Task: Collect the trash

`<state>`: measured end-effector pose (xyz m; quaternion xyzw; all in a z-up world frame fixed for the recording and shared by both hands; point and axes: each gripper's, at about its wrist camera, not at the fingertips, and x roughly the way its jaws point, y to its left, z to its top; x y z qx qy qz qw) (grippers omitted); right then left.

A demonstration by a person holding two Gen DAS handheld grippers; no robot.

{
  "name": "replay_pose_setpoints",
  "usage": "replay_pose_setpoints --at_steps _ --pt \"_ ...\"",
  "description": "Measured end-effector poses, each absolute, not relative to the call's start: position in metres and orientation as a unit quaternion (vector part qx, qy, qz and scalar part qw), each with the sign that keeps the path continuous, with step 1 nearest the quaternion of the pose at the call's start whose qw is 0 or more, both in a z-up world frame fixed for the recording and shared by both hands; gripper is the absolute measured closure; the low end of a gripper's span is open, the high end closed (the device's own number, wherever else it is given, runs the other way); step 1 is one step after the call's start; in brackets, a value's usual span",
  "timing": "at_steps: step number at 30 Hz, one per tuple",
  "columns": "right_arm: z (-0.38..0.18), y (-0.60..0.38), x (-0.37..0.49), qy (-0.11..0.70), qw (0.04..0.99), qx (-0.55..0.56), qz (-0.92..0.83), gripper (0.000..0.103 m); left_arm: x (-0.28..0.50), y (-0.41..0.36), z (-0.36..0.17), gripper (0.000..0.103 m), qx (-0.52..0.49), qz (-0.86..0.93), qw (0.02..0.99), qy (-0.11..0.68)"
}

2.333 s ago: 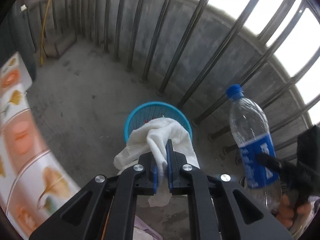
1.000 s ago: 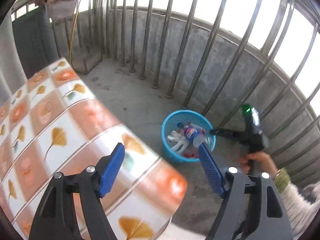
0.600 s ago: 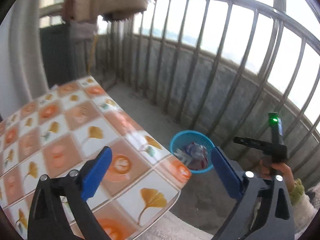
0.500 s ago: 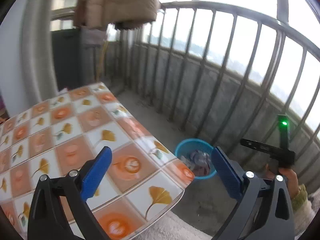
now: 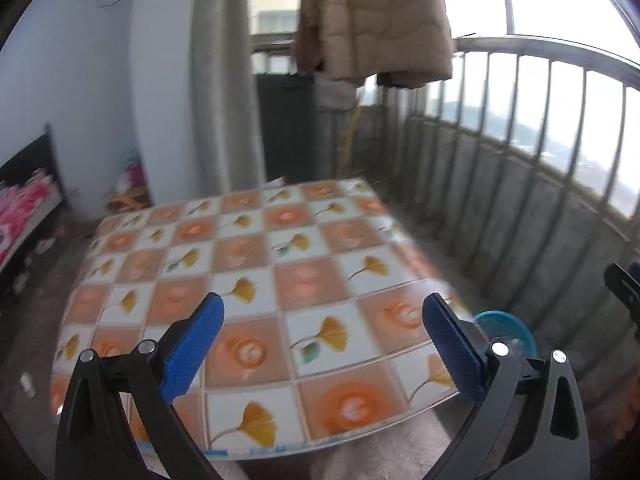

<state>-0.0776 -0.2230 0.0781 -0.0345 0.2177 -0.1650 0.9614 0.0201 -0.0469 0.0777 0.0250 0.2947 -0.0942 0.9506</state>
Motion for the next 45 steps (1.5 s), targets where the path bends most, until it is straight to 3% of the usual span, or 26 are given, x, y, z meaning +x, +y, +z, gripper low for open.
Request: replay_pose_setpoints --at_steps 17,45 --pt "0.003 -0.201 -0.069 0.412 0.882 -0.069 -0.219 0.008 0.02 -0.056 0.016 0.006 0.036 -0.045 0.903 0.425" --pt "-0.006 -0.223 -0.071 0.434 0.861 -0.039 -0.263 0.008 0.02 -0.067 0.011 0.006 0.061 -0.047 0.897 0.435"
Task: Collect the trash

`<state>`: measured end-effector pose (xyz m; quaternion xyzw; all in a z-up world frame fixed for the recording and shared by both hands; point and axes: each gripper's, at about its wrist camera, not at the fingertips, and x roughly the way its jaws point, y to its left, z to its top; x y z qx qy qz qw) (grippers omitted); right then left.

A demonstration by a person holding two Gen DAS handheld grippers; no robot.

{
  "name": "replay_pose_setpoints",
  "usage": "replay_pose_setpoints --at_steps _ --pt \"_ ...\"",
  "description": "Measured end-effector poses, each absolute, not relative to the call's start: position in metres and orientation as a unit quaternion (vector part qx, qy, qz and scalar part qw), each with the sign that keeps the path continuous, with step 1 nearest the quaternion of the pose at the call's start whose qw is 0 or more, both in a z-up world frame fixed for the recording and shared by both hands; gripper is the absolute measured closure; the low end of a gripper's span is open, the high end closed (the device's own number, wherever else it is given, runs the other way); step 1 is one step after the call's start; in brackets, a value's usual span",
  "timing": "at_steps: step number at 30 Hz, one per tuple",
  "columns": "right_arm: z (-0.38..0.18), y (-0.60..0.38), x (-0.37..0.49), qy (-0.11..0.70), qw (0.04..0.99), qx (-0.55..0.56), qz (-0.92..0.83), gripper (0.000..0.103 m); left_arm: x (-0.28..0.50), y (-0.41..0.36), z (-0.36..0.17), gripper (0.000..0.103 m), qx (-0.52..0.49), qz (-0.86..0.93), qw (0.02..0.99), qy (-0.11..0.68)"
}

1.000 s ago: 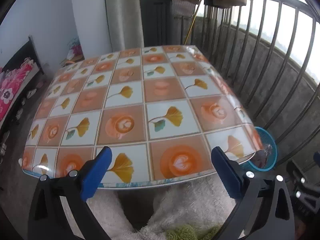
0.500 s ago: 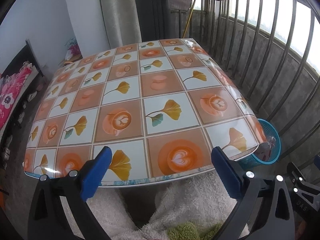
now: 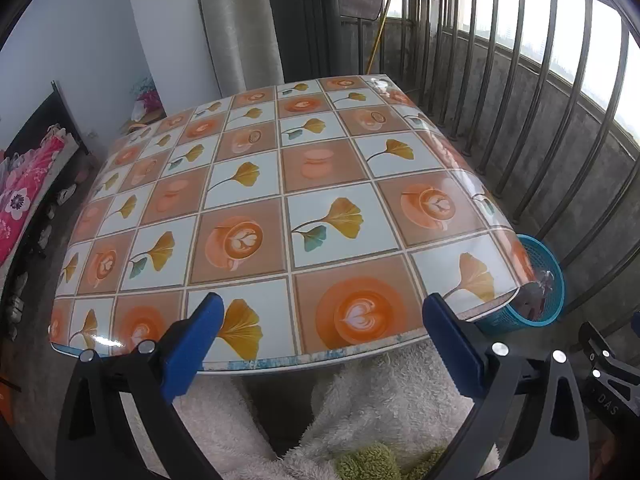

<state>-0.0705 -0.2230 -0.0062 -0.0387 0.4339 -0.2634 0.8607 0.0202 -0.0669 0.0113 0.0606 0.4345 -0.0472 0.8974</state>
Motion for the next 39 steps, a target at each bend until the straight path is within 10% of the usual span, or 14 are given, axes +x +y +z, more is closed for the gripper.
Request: replay_pose_setpoints --at_steps 39 --pt "-0.0029 -0.2305 -0.0707 0.433 0.861 -0.034 -0.265 0.008 0.0182 -0.0764 0.0084 0.006 0.075 -0.057 0.892 0.443"
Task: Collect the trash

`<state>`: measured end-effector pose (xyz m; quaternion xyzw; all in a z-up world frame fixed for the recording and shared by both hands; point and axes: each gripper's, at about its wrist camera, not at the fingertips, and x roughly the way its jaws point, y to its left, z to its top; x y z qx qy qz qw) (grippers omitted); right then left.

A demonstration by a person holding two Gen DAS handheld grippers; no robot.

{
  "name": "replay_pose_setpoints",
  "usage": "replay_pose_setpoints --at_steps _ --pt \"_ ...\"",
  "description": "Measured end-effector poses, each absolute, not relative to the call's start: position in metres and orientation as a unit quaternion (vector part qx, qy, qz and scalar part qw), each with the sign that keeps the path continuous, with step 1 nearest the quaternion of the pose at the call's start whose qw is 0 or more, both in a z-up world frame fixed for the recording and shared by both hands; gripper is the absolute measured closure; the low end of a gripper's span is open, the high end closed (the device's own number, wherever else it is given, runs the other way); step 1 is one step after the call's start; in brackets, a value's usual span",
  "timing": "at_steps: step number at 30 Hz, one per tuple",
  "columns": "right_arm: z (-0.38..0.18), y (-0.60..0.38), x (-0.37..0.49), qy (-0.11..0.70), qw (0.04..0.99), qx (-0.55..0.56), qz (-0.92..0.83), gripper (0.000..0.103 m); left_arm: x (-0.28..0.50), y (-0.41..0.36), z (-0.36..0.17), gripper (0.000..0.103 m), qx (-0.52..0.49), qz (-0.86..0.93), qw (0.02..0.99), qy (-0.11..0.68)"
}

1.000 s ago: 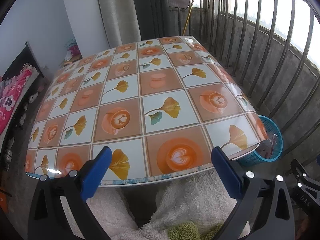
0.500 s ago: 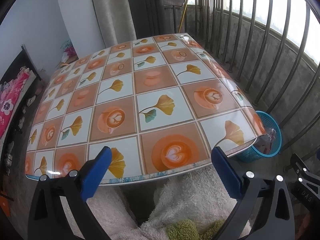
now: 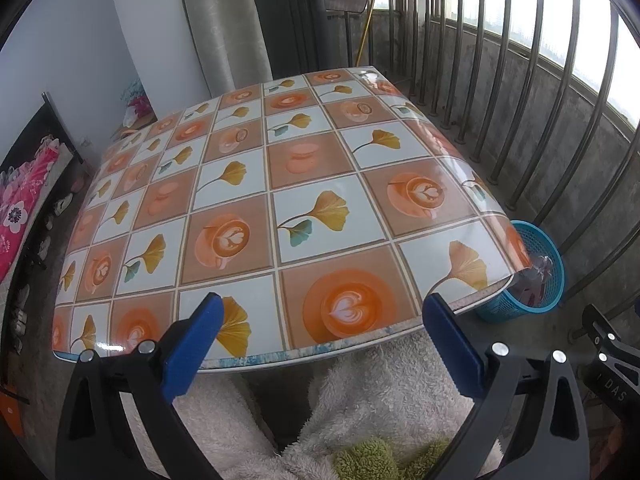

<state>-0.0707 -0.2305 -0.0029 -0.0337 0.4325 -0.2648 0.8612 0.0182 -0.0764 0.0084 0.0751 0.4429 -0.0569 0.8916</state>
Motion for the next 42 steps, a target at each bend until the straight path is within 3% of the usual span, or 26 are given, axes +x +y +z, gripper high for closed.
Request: replay_pose_setpoints --at_steps 42 --pt "-0.004 -0.2302 -0.0697 0.428 0.862 -0.033 -0.268 0.008 0.02 -0.0758 0.011 0.006 0.078 -0.057 0.892 0.441"
